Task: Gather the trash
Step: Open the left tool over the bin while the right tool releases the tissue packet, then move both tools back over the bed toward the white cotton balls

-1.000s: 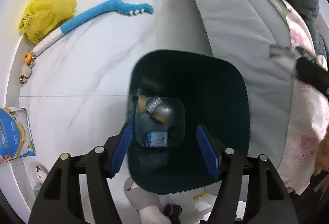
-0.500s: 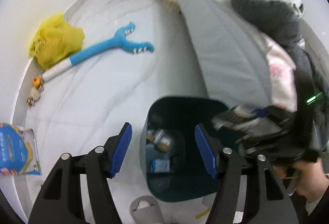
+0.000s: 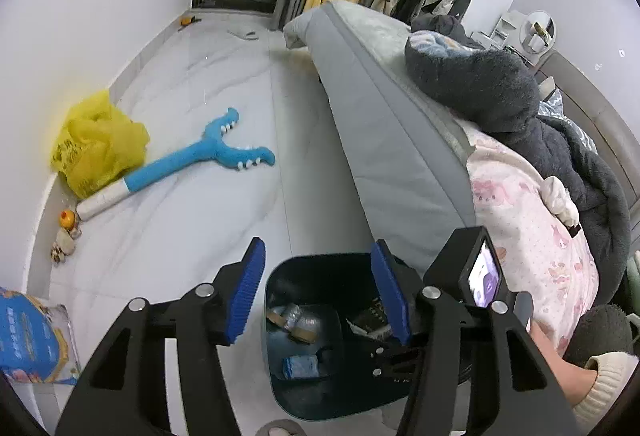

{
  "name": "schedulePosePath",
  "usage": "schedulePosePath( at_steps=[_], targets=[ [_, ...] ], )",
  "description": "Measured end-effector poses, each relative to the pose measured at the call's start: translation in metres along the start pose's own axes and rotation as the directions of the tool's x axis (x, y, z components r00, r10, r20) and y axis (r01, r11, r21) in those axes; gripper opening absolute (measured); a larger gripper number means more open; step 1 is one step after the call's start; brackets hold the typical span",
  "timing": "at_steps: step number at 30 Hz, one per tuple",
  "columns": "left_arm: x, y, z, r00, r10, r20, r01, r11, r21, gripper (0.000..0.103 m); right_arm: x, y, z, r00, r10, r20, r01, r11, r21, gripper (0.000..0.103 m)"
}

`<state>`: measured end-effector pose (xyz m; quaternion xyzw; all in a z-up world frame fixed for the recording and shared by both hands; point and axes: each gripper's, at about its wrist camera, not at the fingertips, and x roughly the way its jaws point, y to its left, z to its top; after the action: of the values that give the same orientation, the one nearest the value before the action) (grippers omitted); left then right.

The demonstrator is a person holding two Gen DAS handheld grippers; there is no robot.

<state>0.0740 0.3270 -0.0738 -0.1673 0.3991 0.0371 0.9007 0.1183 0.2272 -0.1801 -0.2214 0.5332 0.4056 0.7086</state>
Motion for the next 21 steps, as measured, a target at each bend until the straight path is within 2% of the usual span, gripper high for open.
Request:
schedulePosePath(
  at_steps=[5, 10, 16, 21],
  targets=[
    [-0.009, -0.009, 0.008, 0.999, -0.020, 0.037, 0.019, 0.999, 0.029, 0.057, -0.006, 0.000, 0.000, 1.000, -0.017, 0.000, 0.017, 1.000, 0.007, 0.088],
    [-0.018, -0.024, 0.017, 0.996, -0.046, 0.070, 0.042, 0.998, 0.051, 0.057, -0.020, 0.002, -0.001, 0.999, -0.034, 0.018, 0.034, 0.999, -0.009, 0.089],
    [-0.026, -0.046, 0.025, 0.993, -0.061, 0.097, 0.052, 0.994, 0.094, 0.057, -0.058, -0.001, -0.002, 0.995, -0.025, 0.098, 0.027, 0.999, -0.019, 0.089],
    [-0.031, -0.071, 0.032, 0.990, -0.082, 0.111, 0.068, 0.990, 0.123, 0.057, -0.098, -0.010, -0.004, 0.980, -0.007, 0.200, 0.010, 1.000, -0.013, 0.089]
  ],
)
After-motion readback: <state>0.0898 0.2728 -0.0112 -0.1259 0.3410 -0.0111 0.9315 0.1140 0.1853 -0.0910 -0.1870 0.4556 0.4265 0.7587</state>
